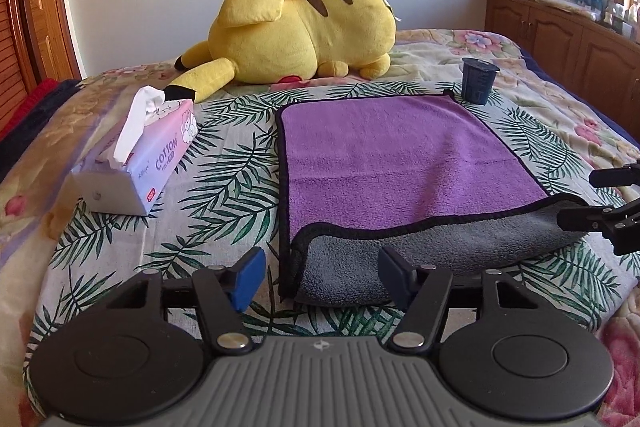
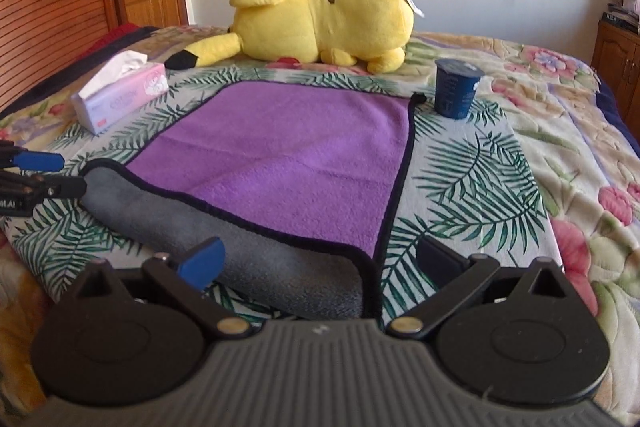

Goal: Fold towel

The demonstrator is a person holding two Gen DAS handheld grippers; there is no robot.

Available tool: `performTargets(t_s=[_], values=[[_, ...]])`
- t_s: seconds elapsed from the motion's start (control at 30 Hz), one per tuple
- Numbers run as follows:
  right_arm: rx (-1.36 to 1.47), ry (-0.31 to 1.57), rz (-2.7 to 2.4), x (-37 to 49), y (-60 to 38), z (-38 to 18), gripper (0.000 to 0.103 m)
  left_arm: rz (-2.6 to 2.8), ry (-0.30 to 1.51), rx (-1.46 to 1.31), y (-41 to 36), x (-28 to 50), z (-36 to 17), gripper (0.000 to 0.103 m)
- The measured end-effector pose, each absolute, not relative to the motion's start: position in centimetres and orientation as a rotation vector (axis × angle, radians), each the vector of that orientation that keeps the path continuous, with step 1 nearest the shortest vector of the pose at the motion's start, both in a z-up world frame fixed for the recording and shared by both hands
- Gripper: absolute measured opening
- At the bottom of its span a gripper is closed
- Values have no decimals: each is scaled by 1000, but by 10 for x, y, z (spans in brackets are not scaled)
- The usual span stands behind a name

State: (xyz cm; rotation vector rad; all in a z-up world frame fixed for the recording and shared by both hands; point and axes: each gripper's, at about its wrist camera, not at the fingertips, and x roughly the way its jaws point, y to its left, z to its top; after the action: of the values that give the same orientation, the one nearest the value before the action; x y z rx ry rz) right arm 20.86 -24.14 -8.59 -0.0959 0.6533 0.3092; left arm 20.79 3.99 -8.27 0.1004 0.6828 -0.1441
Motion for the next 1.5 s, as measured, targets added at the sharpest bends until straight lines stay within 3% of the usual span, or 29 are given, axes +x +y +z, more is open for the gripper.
performTargets(t_s=[0.1, 0.37, 0.67, 0.93, 1.17, 1.33, 1.47, 1.5], values=[[-83, 683, 311, 214, -246, -90, 88, -146, 686, 94, 43, 214, -84, 41], [-40, 734, 305, 225, -258, -95, 86, -144, 705, 65, 49, 229, -89, 29], [12, 806, 327, 233, -267, -101, 75, -164, 749, 1, 57, 235, -95, 14], [33, 821, 370, 233, -267, -100, 54, -172, 761, 25, 52, 234, -99, 14], [34, 821, 388, 233, -266, -99, 45, -169, 754, 46, 50, 232, -101, 1], [27, 822, 381, 234, -268, -99, 25, -165, 753, 47, 51, 232, -102, 0], [24, 818, 378, 233, -268, -98, 19, -167, 745, 51, 50, 231, -101, 0], [22, 816, 379, 233, -268, -98, 10, -167, 744, 51, 50, 231, -101, 0]])
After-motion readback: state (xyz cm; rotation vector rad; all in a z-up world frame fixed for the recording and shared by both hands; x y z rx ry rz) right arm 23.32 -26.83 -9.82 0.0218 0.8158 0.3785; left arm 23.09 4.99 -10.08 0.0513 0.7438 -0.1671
